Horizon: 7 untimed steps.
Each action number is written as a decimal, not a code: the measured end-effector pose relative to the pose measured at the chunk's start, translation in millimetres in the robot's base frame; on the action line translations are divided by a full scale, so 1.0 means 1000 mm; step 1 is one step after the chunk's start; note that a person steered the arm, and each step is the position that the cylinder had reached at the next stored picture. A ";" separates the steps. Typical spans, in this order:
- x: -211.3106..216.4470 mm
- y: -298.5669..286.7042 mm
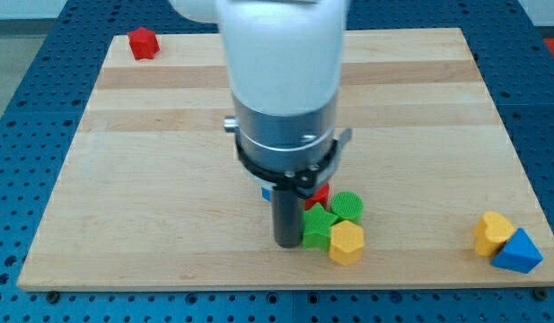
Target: Move both green star and yellow hexagon towards the yellow heart
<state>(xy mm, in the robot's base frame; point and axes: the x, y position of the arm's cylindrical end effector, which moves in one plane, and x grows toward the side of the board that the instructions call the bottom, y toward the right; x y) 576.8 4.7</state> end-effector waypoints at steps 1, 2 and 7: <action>0.008 0.028; 0.017 0.049; -0.015 0.133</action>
<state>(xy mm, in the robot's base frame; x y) 562.3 138.1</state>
